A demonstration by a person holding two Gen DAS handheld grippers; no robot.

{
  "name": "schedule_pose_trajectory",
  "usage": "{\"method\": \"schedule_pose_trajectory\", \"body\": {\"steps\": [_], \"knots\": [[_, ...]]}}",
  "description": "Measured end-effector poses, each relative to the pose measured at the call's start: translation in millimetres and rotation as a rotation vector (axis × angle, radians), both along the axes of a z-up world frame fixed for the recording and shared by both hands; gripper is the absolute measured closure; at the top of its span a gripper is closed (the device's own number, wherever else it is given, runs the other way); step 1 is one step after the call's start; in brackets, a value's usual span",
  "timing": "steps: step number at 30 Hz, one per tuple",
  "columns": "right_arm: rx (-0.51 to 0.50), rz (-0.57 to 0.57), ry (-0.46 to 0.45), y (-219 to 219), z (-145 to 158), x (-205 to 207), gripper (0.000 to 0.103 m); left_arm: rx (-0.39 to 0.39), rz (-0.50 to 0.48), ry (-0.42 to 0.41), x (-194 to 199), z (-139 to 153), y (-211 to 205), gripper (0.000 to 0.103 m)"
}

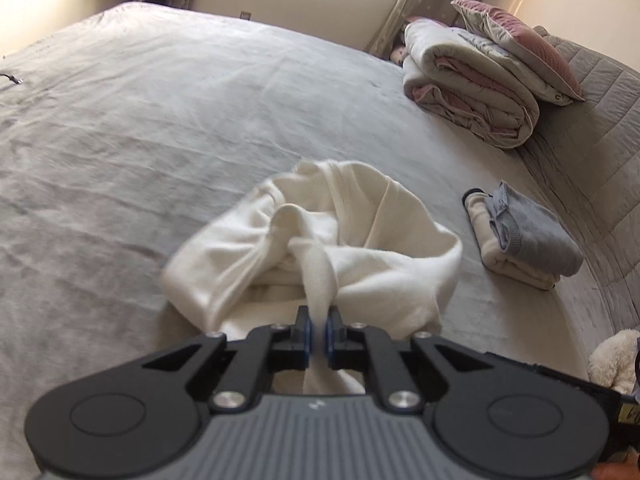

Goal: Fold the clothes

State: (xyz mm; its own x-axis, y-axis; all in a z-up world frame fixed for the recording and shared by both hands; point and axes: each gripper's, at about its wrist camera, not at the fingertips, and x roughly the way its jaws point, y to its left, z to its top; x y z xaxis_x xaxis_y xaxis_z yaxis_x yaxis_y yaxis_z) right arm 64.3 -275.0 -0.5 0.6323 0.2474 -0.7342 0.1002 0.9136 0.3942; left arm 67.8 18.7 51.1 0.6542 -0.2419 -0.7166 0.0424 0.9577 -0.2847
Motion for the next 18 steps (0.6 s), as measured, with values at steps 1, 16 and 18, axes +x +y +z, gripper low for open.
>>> {"method": "schedule_pose_trajectory", "body": {"steps": [1, 16, 18], "knots": [[0.007, 0.011, -0.004, 2.8, -1.0, 0.4, 0.009, 0.006, 0.006, -0.01, -3.0, 1.5, 7.6, 0.096], [0.089, 0.135, -0.078, 42.0, -18.9, -1.7, 0.044, 0.248, 0.249, -0.165, -25.2, -6.4, 111.3, 0.096], [0.095, 0.153, -0.089, 48.6, -20.3, -4.0, 0.044, 0.276, 0.274, -0.168, -20.5, -8.3, 121.8, 0.096]]}}
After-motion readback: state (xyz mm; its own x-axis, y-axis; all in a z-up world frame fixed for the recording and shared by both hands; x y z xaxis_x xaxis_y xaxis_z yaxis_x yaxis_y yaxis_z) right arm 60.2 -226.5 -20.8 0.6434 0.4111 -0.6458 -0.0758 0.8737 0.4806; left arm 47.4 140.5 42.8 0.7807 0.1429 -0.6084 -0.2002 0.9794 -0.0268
